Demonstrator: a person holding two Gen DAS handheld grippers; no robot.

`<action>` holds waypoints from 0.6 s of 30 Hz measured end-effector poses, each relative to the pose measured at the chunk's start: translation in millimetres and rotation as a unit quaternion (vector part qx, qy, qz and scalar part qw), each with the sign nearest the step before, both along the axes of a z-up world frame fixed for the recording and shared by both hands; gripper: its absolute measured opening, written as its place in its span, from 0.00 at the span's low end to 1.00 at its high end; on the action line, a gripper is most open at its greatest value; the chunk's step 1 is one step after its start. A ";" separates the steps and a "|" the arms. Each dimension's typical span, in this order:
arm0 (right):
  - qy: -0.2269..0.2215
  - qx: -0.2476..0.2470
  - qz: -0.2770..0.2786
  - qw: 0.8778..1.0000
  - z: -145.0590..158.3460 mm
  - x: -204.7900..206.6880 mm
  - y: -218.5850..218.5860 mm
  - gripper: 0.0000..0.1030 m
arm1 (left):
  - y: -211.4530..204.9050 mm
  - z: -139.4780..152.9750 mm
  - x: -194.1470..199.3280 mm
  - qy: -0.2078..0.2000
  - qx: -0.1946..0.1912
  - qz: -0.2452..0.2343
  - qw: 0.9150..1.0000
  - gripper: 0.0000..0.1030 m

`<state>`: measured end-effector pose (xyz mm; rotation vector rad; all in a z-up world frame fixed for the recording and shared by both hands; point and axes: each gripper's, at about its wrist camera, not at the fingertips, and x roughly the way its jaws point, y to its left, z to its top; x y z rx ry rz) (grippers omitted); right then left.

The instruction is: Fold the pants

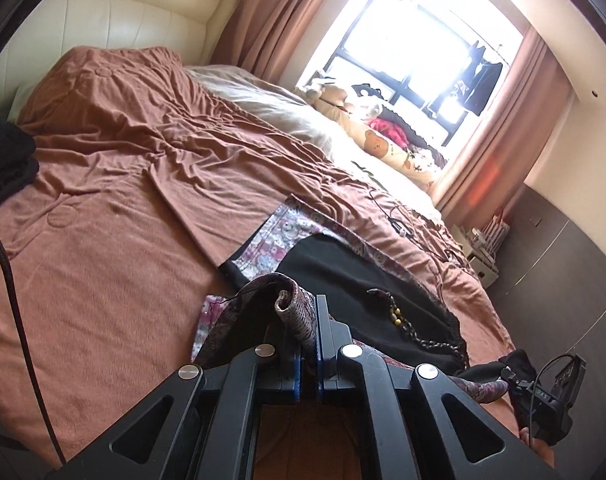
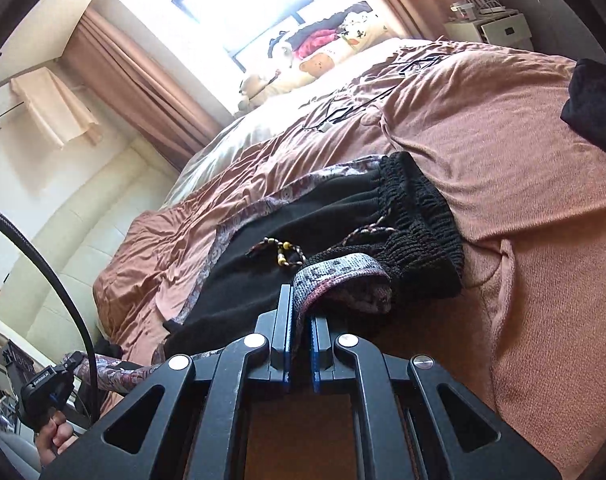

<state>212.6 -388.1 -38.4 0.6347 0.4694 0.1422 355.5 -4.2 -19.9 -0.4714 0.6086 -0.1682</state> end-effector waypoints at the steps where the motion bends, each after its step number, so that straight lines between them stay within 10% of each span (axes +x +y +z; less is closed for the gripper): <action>1: -0.001 0.002 -0.002 1.000 2.1 3.7 -0.4 0.04 | 0.2 2.4 7.2 0.000 0.000 0.000 1.000 0.05; 18: 0.037 0.058 -0.044 0.997 4.6 97.5 -8.3 0.04 | -16.5 -1.9 149.7 0.050 0.029 -0.009 0.998 0.05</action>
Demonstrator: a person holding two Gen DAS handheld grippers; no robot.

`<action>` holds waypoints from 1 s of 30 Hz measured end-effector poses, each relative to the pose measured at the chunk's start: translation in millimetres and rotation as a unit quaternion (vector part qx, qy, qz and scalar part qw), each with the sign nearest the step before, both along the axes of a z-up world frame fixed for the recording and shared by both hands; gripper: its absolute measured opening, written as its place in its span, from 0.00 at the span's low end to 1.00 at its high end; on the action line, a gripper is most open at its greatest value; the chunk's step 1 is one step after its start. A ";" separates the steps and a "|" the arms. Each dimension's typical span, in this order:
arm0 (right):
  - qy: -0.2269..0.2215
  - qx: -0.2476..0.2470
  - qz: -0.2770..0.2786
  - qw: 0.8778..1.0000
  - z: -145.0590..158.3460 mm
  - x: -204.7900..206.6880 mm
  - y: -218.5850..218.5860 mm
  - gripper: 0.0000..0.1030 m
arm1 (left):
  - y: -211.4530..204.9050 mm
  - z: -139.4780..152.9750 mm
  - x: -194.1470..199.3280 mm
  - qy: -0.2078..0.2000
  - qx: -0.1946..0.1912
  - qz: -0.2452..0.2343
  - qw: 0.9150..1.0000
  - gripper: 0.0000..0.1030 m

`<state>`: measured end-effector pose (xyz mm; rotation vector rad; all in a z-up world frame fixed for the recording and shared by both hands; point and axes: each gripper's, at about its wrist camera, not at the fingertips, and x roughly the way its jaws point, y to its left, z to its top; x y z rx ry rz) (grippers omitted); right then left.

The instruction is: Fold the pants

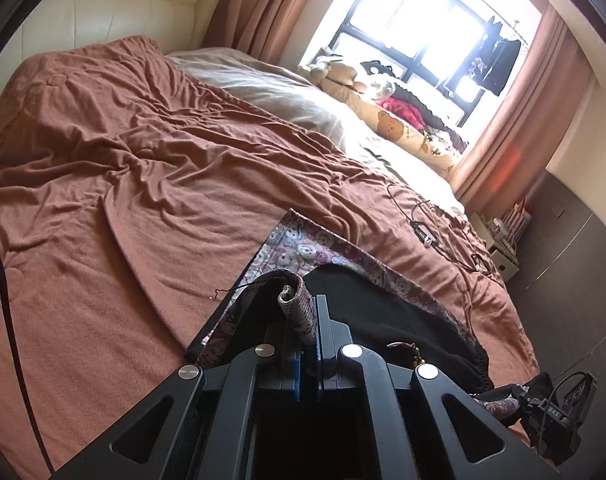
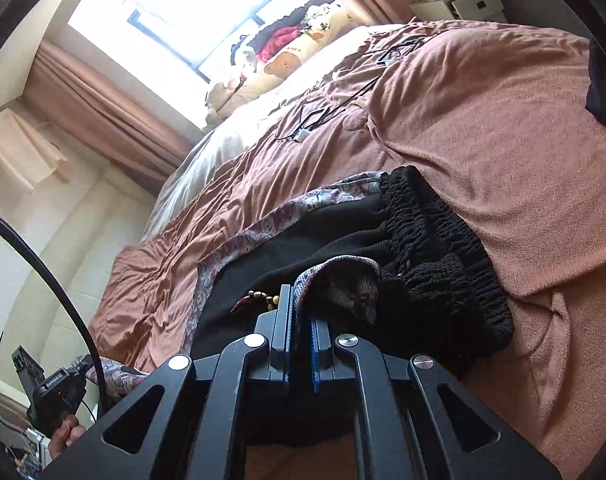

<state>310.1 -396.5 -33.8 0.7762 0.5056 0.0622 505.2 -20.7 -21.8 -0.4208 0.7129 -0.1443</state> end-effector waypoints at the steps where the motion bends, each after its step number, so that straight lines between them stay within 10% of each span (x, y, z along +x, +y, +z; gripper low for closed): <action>1: 0.005 0.005 -0.003 1.000 -1.2 6.8 -1.2 0.04 | -1.5 -3.5 8.8 0.006 0.001 -0.001 1.000 0.05; 15: 0.027 0.034 -0.018 0.999 -10.1 83.6 -13.7 0.07 | -13.1 -60.8 123.4 0.066 0.018 -0.016 0.998 0.06; 20: 0.020 0.027 0.008 0.999 -11.5 93.5 -22.0 0.21 | -14.0 -60.9 142.4 0.063 0.057 -0.015 0.996 0.51; 23: 0.005 0.015 0.011 1.000 -8.7 86.3 -23.4 0.46 | -10.3 -59.1 143.9 0.056 0.079 -0.018 0.995 0.55; 30: 0.013 -0.078 0.039 0.996 11.0 72.7 -10.7 0.47 | -10.3 -66.5 148.3 0.088 0.149 -0.071 0.982 0.55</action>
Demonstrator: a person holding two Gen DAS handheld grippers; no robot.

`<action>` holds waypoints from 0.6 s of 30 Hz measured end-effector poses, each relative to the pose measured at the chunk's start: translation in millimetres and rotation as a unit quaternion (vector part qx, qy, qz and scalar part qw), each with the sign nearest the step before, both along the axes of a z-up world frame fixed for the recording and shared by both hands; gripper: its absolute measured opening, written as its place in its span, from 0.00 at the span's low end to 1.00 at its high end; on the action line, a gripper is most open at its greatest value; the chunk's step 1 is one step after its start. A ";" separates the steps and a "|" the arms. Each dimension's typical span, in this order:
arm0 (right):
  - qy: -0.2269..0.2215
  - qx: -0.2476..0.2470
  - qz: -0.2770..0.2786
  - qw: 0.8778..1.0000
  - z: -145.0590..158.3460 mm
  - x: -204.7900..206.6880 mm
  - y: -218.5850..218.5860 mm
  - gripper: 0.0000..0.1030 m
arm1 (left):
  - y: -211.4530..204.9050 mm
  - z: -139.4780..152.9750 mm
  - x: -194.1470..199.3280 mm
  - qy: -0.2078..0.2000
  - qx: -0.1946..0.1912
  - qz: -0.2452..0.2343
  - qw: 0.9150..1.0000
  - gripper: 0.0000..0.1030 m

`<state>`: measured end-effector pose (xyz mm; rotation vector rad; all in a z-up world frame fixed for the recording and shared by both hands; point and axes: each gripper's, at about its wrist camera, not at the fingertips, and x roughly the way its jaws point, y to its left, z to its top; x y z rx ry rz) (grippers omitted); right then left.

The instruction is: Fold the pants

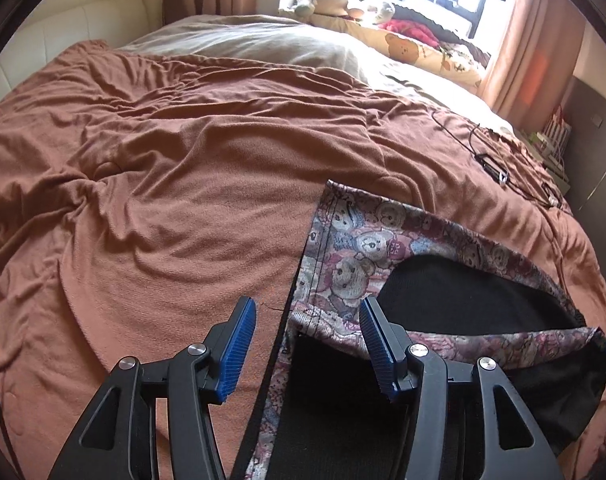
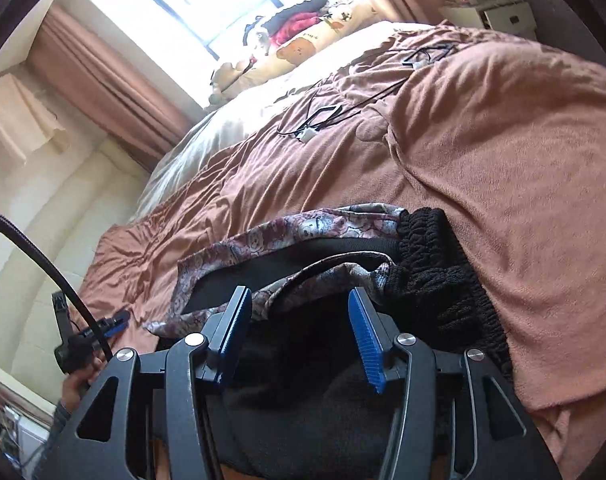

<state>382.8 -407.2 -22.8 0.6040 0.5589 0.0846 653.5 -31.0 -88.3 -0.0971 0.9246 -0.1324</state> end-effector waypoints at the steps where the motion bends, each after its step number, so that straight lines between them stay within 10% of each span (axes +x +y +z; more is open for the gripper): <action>1: 0.003 -0.021 0.002 1.000 3.1 -1.8 3.2 0.47 | 0.4 -1.4 0.3 0.006 0.008 -0.008 1.000 0.55; 14: 0.064 -0.150 -0.029 0.986 11.3 -4.1 11.1 0.47 | -1.4 -24.2 7.8 0.056 0.081 -0.071 0.993 0.55; 18: 0.073 -0.155 -0.034 0.985 13.5 -2.4 14.1 0.61 | -10.5 -41.0 15.7 0.072 0.105 -0.084 0.988 0.55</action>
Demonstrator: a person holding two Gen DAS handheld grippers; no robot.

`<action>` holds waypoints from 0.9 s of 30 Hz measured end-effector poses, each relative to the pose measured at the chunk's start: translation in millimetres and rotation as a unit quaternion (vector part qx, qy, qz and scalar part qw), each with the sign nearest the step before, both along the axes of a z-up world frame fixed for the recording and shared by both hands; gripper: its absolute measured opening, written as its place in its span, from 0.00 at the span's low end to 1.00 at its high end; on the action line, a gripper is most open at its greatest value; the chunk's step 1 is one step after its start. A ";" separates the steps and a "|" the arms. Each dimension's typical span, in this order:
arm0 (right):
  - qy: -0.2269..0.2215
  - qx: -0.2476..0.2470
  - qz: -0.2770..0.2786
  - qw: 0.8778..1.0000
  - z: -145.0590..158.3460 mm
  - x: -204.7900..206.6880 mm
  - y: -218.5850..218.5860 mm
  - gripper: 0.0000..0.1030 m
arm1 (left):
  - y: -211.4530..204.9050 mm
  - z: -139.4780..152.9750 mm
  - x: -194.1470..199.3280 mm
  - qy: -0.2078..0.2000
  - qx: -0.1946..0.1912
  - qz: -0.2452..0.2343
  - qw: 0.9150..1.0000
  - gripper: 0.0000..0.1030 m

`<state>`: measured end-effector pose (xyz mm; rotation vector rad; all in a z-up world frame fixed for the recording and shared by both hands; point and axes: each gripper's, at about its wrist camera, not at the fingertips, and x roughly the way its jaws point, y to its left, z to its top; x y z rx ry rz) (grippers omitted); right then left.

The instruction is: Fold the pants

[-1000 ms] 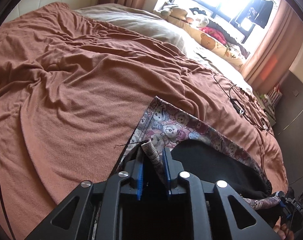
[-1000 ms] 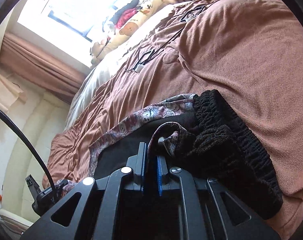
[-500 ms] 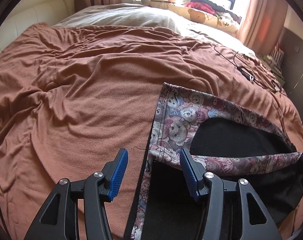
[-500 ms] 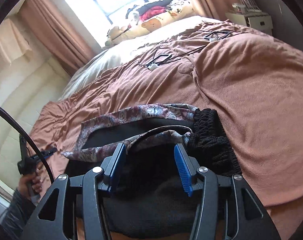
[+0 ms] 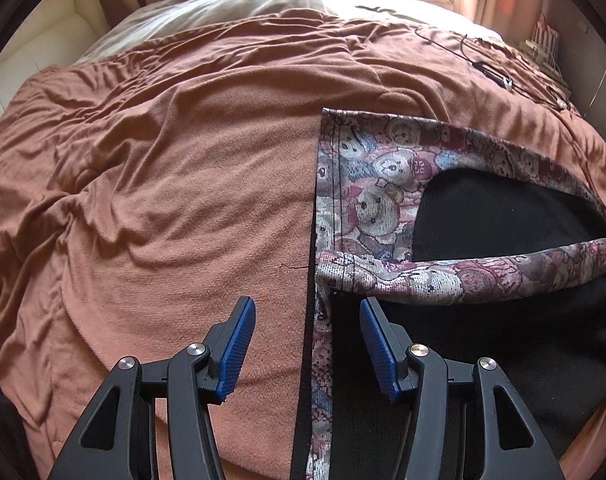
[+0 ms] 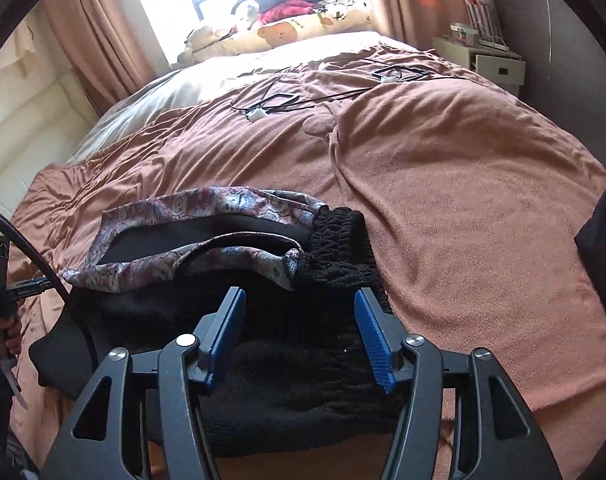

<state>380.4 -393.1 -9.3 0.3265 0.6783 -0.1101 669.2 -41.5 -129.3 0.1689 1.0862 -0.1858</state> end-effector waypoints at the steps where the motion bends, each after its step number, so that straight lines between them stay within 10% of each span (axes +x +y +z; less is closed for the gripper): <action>1: 0.005 -0.007 -0.003 1.000 -0.8 1.1 1.4 0.63 | -3.0 -4.0 2.5 0.002 0.006 -0.004 1.000 0.55; 18: 0.018 -0.006 -0.015 1.000 -20.9 20.2 -6.2 0.60 | -48.4 -32.0 47.3 0.012 0.023 -0.055 0.998 0.55; 21: 0.014 -0.007 0.000 1.000 -21.0 18.3 -5.5 0.44 | -45.7 -30.0 45.7 0.010 0.005 -0.057 0.998 0.41; 23: 0.013 -0.015 0.002 1.000 -22.5 18.6 -6.9 0.37 | -44.2 -27.8 44.0 0.009 0.001 -0.056 0.998 0.09; 27: 0.002 -0.024 -0.002 1.000 -20.8 15.4 -8.4 0.25 | -36.8 -14.9 39.9 -0.008 -0.013 -0.041 0.999 0.06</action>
